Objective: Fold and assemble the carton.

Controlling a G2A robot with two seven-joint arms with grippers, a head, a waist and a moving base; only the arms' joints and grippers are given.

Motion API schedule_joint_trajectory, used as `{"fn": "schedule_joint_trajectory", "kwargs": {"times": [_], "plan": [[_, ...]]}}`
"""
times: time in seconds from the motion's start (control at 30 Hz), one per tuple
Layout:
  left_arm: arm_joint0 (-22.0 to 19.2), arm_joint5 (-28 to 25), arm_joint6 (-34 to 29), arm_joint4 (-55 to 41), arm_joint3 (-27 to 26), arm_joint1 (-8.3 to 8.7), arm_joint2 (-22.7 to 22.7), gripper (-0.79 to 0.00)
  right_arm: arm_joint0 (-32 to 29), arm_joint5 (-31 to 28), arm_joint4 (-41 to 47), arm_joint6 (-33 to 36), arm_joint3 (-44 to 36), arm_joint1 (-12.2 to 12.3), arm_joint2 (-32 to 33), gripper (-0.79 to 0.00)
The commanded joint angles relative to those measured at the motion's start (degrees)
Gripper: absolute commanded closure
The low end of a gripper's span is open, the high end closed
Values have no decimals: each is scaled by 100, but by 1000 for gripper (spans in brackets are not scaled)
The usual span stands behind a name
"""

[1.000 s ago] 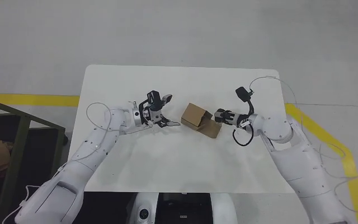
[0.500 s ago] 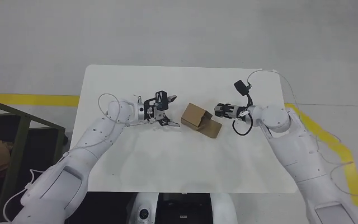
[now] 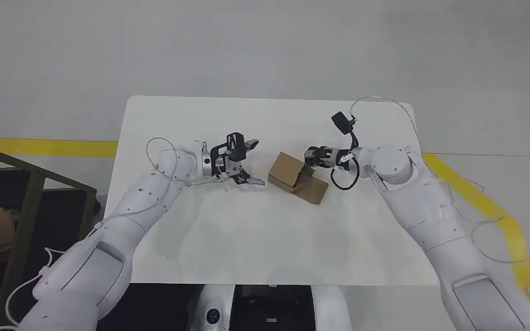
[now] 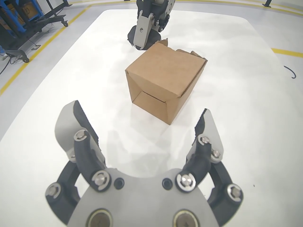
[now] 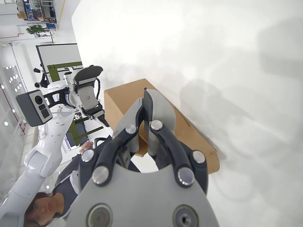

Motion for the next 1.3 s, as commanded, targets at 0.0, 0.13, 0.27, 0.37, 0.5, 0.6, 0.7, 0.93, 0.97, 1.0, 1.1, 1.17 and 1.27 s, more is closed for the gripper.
{"fn": "schedule_joint_trajectory", "kwargs": {"times": [0.0, 0.13, 0.27, 0.37, 0.5, 0.6, 0.7, 0.93, 0.97, 1.0, 1.1, 1.17, 1.27], "plan": [[-4, -1, 13, 0, 21, 1, 5, -785, 101, -72, 50, 24, 121, -53, -99, 0], [-11, -22, 44, -10, 82, 7, 5, -785, 310, -339, 176, 132, 384, -179, -324, 0], [-17, -44, 72, -8, 119, 16, 7, -785, 531, -579, 263, 287, 666, -318, -570, 0], [-21, -126, 88, 46, 112, 29, 29, -785, 678, -721, 332, 385, 864, -424, -735, 0], [-5, -320, 195, 178, 77, 68, 71, -785, 843, -882, 411, 448, 1119, -554, -907, 0], [19, -478, 303, 290, 51, 117, 84, -785, 946, -1028, 475, 532, 1277, -648, -1025, 0], [61, -643, 451, 365, -10, 181, 69, -785, 1029, -1153, 539, 573, 1430, -736, -1118, 0], [148, -759, 719, 517, -286, 309, 146, -785, 1179, -1727, 709, 722, 1634, -836, -1112, 0], [129, -759, 719, 546, -327, 312, 177, -785, 1197, -1777, 693, 706, 1641, -829, -1080, 0], [114, -755, 722, 553, -363, 307, 209, -785, 1204, -1827, 697, 688, 1632, -818, -1033, 0], [27, -642, 741, 620, -361, 259, 348, -785, 1186, -1903, 655, 625, 1544, -737, -828, 0], [-53, -622, 813, 672, -319, 199, 485, -785, 1127, -1906, 599, 617, 1373, -649, -644, 0], [-215, -479, 846, 856, -188, 109, 691, -785, 926, -1811, 522, 668, 942, -479, -295, 0]]}}
